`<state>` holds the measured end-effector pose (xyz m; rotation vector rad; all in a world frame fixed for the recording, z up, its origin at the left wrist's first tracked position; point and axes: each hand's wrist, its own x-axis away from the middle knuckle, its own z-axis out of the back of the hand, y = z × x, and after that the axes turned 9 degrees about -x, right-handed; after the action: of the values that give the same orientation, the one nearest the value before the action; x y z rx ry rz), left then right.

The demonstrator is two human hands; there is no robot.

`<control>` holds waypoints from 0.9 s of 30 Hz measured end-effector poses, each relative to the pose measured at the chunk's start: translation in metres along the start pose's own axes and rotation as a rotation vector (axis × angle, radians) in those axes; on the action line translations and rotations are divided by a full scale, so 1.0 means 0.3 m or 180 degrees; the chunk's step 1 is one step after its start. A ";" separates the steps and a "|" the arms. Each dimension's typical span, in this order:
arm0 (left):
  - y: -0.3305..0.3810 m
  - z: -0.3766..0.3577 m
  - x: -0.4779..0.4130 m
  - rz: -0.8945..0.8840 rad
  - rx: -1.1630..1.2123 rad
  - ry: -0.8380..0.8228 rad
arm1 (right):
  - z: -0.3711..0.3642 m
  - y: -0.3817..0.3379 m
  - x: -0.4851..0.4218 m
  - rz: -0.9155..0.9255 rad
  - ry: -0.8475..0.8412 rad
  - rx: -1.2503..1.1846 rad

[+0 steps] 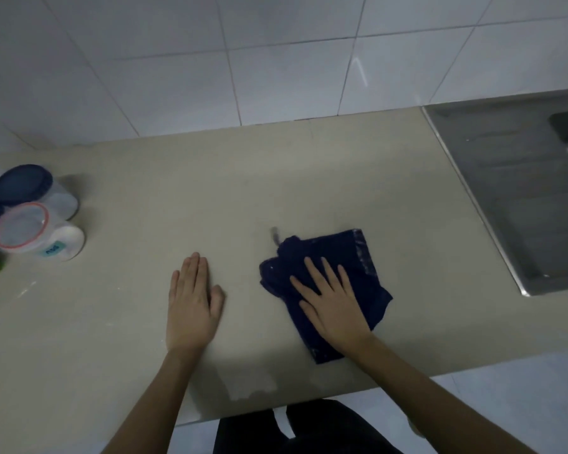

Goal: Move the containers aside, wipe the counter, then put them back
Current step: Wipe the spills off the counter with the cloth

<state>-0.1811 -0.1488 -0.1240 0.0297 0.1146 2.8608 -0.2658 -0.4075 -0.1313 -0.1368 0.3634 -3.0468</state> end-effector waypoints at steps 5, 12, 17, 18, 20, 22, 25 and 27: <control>-0.006 -0.002 -0.005 0.0000 0.0010 0.0033 | 0.024 0.142 0.129 0.0399 -0.0099 -0.0103; 0.003 -0.008 -0.010 0.0007 -0.0071 0.0019 | 0.001 -0.003 0.055 -0.0727 0.0268 -0.0197; 0.010 -0.014 -0.006 0.0045 -0.0205 -0.0077 | -0.005 0.025 0.044 -0.0150 0.0097 -0.0245; 0.014 -0.012 -0.007 0.0052 -0.0236 -0.0087 | 0.002 0.038 0.052 -0.0184 0.0086 -0.0285; 0.035 -0.003 -0.006 0.0037 -0.0282 -0.0077 | 0.019 0.073 0.063 -0.0309 0.0092 -0.0323; 0.075 0.012 0.006 -0.0099 -0.0204 -0.0021 | 0.036 0.112 0.072 -0.0536 0.0106 -0.0409; 0.184 0.020 0.032 -0.0538 0.0118 -0.0065 | 0.040 0.148 0.098 -0.0679 0.0146 -0.0385; 0.260 0.006 0.051 -0.0892 0.0147 -0.0095 | 0.036 0.142 0.117 -0.0579 0.0141 -0.0406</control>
<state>-0.2172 -0.2192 -0.1157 0.0606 0.1648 2.5769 -0.2972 -0.4542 -0.1280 -0.1154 0.5798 -3.2090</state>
